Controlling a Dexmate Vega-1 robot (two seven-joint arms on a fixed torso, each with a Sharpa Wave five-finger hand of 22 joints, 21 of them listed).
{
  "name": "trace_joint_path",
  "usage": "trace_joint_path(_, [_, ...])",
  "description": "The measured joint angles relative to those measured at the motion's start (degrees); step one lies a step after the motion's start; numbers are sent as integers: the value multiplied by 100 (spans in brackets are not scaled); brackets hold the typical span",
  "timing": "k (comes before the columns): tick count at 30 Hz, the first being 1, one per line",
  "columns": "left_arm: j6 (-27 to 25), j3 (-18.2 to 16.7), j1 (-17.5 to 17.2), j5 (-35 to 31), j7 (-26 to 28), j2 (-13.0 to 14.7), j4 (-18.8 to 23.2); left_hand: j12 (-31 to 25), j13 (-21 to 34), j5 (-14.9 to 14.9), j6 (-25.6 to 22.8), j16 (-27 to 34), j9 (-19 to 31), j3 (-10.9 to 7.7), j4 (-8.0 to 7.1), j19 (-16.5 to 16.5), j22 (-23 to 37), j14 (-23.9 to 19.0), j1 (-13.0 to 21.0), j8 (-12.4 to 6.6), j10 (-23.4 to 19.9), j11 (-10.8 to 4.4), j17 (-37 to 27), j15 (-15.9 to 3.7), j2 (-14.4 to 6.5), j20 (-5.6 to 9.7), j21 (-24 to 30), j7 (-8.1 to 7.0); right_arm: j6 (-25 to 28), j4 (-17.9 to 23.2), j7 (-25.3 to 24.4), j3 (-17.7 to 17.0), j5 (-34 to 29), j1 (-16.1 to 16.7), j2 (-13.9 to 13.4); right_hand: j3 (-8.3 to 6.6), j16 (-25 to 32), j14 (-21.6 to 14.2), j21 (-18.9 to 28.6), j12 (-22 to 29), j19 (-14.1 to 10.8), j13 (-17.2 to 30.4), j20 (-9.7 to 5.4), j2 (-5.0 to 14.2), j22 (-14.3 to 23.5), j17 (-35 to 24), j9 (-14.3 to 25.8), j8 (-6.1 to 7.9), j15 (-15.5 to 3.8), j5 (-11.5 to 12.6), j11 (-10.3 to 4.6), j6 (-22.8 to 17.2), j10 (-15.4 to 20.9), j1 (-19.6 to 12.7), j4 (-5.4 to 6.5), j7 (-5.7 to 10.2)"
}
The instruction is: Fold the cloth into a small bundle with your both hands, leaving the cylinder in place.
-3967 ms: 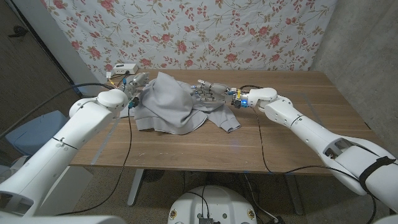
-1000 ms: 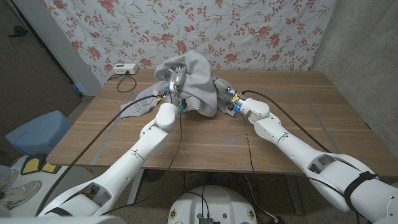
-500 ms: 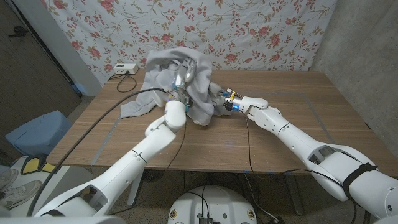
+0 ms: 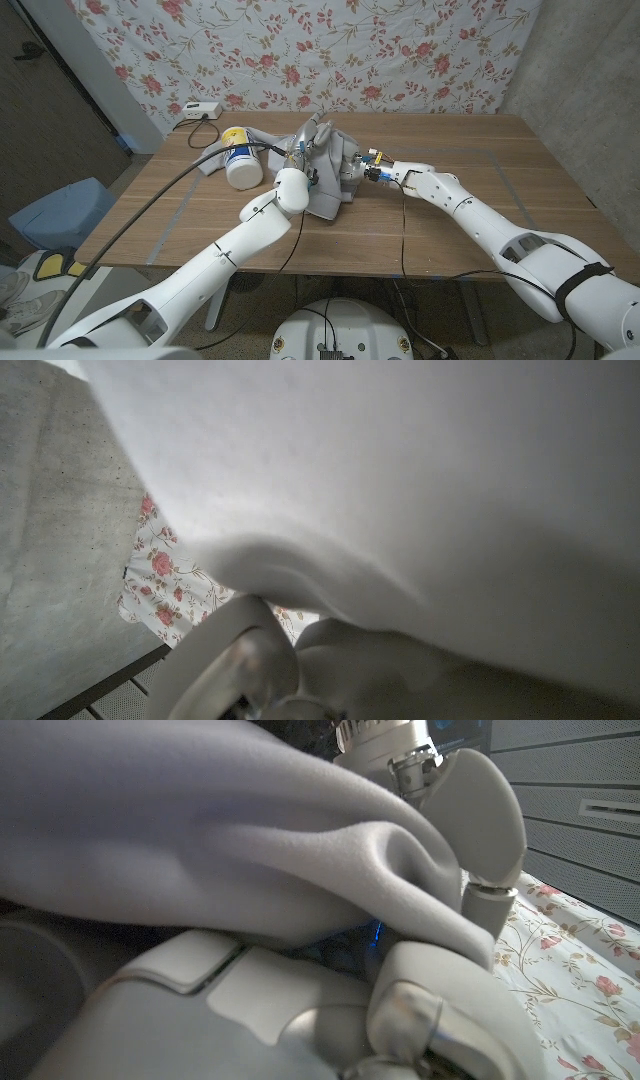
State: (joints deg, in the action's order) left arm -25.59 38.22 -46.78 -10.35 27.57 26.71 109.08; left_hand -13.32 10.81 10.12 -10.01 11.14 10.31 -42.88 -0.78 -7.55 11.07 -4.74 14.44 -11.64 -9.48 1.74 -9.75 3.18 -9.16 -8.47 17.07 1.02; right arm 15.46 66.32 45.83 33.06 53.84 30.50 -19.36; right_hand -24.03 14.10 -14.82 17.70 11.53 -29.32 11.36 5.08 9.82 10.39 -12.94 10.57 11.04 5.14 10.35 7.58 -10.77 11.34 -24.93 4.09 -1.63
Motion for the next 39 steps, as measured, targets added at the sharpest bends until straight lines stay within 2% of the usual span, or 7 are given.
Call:
trace_joint_path(7, [-101,-40,-45,46,-28,96,119,0,0,-39,0,0,0,89,-26,96,27,-11,0,22,22,22,-4,135,0,-140,0,0,-542,366,-483,-50,-427,137,-202,115,-121,252,-272,-32,559,0,282,-144,0,17,0,0,168,0,-82,-74,-81,17,-179,78])
trace_joint_path(12, [235,-161,-112,141,-7,204,121,18,-1,-66,12,-16,0,270,-48,176,27,-29,-104,43,-8,52,-27,155,104,-220,-69,-75,-1223,537,-928,12,-1071,110,-390,257,-191,434,-498,-31,1042,0,436,-343,0,43,0,1,127,0,-131,-70,-131,145,-251,180])
trace_joint_path(22, [1223,-556,-292,481,-31,436,96,104,-1,-66,135,-77,0,489,-26,314,26,86,-344,107,97,53,-26,227,344,-307,-141,-239,-2738,625,-2057,112,-2626,-57,-639,682,-331,1082,-797,-30,2664,-18,436,-786,1,105,0,1,23,29,-280,-110,-211,588,-334,361])
trace_joint_path(28, [1596,-771,-381,783,-188,531,104,146,-1,-66,226,-77,0,610,23,370,26,156,-416,140,188,61,-26,235,478,-309,-184,-326,-3227,708,-2688,128,-3305,-73,-744,752,-353,1195,-790,-29,2831,-18,444,-884,-4,123,-1,1,-20,69,-311,-166,-243,671,-354,498])
trace_joint_path(33, [2092,-935,-439,1223,-437,578,72,146,-1,-66,284,-77,0,665,31,370,26,156,-469,151,219,31,-26,235,575,-308,-184,-343,-3438,886,-3186,123,-3828,-57,-891,808,-354,1391,-662,-29,2620,-18,345,-938,-29,148,0,1,-168,116,-397,-203,-305,676,-411,534])
trace_joint_path(34, [2126,-935,-439,1257,-461,578,72,146,-1,-66,301,-77,0,673,40,370,26,156,-470,151,235,48,-26,235,577,-309,-184,-360,-3572,902,-3604,118,-4243,-51,-903,814,-370,1491,-664,-29,2680,-18,285,-938,-29,149,0,1,-168,117,-415,-204,-323,676,-417,536])
trace_joint_path(39, [2541,-1199,-531,1693,-701,628,-83,167,-1,-66,369,-77,-20,735,53,401,25,187,-511,151,309,62,-25,266,617,-340,-205,-368,-3702,1023,-3978,-6,-4546,31,-999,871,-375,1866,-789,-52,3268,-18,303,-952,-28,176,-1,1,-219,162,-497,-324,-404,690,-474,654])
